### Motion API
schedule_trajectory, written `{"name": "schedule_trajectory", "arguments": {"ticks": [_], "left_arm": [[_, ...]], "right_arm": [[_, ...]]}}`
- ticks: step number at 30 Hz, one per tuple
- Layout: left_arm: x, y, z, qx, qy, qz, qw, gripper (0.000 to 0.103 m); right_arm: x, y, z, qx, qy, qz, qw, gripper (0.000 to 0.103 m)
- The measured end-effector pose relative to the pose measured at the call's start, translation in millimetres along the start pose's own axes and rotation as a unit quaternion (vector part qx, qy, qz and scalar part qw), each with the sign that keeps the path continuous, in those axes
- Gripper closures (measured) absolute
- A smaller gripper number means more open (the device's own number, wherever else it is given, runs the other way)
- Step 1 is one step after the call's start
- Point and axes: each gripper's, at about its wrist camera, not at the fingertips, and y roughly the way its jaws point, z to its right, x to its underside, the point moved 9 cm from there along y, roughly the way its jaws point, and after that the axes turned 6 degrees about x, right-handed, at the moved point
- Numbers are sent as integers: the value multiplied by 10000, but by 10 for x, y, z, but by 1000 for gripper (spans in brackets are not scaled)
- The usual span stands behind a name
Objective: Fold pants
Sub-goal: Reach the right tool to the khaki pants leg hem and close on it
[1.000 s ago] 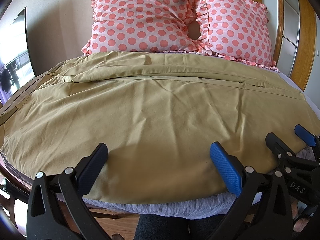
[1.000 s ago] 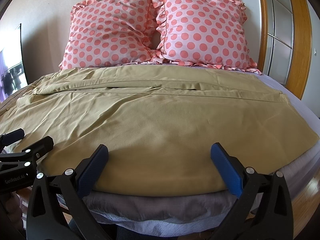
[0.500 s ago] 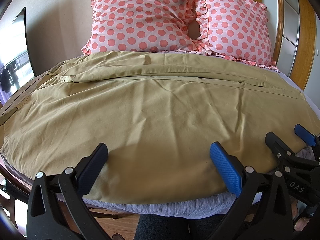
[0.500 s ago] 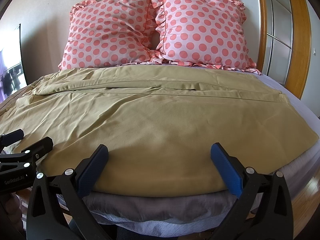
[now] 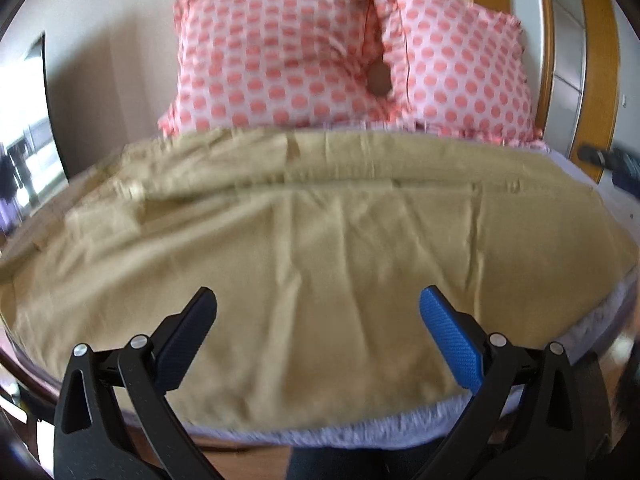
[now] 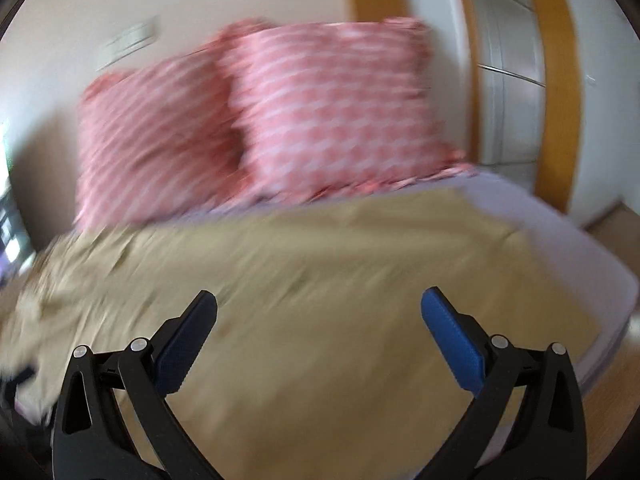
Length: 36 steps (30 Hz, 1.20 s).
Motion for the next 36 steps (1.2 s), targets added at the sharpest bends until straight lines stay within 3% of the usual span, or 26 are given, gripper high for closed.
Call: {"name": "schedule_trajectory", "arguments": {"ticks": [3,6,8,9,12,16,18,20,22,24,28,31,33,36], "left_arm": [[-165,-34,20,64,52,210,9997,2],[-277,-17,48,211,29,275,9994,2],[-325,12,57,314,-21,268,9991,2],[-338,31,56,334,-34,257,9991,2],[-356,125,25,395,-93,182,9990,2],[-327,249,-3,459,-135,66,9988,2],[-313,286,-2,503,-150,26,9986,2],[-300,301,-2,558,-170,15,9983,2],[-299,291,-15,634,-212,42,9978,2],[-305,268,-33,699,-287,72,9971,2],[-319,159,-120,801,-513,165,9953,2],[-328,79,-210,696,-649,252,9951,2],[-333,50,-241,647,-691,269,9951,2],[-354,0,-267,640,-752,299,9947,2]], "right_arm": [[-421,687,372,482,600,-693,9946,3],[-677,1459,621,1111,889,-1291,9814,22],[-750,1920,679,1477,909,-1634,9712,28],[-764,2106,713,1566,1020,-1793,9659,34],[-707,2520,731,1589,1532,-2224,9496,36],[-765,2755,757,1913,1566,-2220,9432,37],[-764,2767,777,2162,1172,-2081,9467,49],[-724,2722,757,1958,1031,-1885,9568,60],[-685,2673,821,1685,1147,-1788,9625,89],[-690,2657,851,1252,1573,-1809,9627,101],[-729,2180,983,186,2192,-1292,9669,101],[-660,1443,1042,-647,2394,-786,9656,101],[-380,938,1144,-1028,2583,-664,9583,101],[204,505,1309,-1148,2869,-817,9475,101]]}}
